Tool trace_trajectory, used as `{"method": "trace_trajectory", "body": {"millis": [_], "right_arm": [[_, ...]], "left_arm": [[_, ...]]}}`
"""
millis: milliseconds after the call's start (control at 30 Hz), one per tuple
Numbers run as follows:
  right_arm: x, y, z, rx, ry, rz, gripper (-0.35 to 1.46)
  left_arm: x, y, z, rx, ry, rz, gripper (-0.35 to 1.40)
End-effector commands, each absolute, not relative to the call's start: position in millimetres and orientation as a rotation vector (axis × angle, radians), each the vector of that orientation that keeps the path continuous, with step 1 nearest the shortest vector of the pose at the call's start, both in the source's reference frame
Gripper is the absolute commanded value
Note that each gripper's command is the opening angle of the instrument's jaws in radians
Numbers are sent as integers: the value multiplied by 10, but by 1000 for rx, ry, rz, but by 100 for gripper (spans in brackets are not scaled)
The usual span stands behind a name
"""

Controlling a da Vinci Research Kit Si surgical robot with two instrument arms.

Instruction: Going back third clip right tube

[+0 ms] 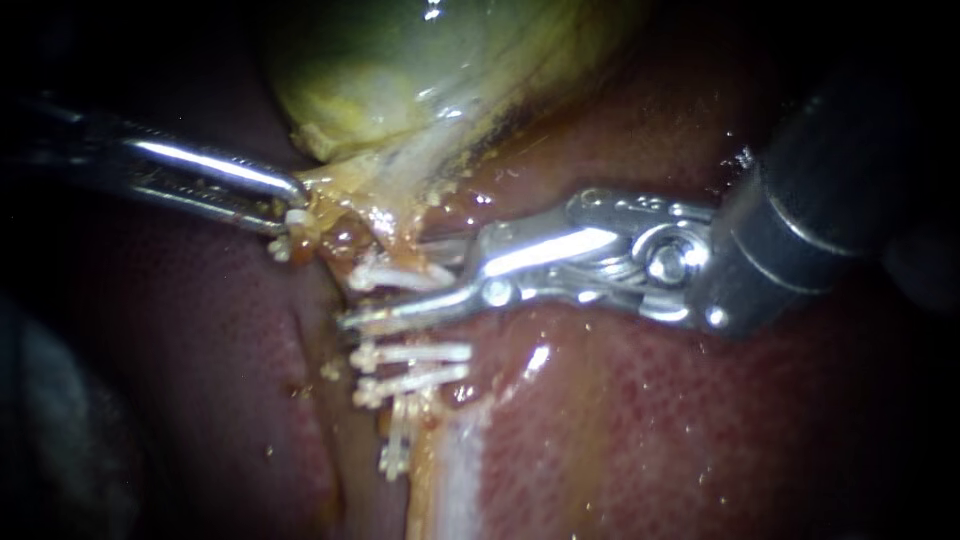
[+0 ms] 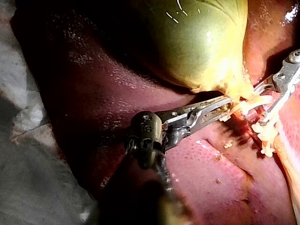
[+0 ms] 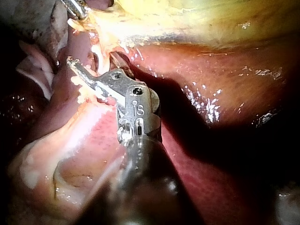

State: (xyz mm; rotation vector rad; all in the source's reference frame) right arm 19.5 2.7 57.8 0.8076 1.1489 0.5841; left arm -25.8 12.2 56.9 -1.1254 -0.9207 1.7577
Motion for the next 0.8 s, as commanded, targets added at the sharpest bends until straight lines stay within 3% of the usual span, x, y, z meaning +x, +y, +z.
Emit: {"method": "trace_trajectory", "body": {"millis": [33, 567, 800], "right_arm": [[193, 28, 577, 806, 1150, 587, 50], [166, 25, 575, 733, 1170, 533, 50], [144, 26, 566, 654, 1168, 431, 50]], "left_arm": [[-258, 122, 569, -1126, -921, 1758, -35], [-257, 122, 569, -1126, -921, 1758, -35], [-257, 121, 569, -1126, -921, 1758, -35]]}}
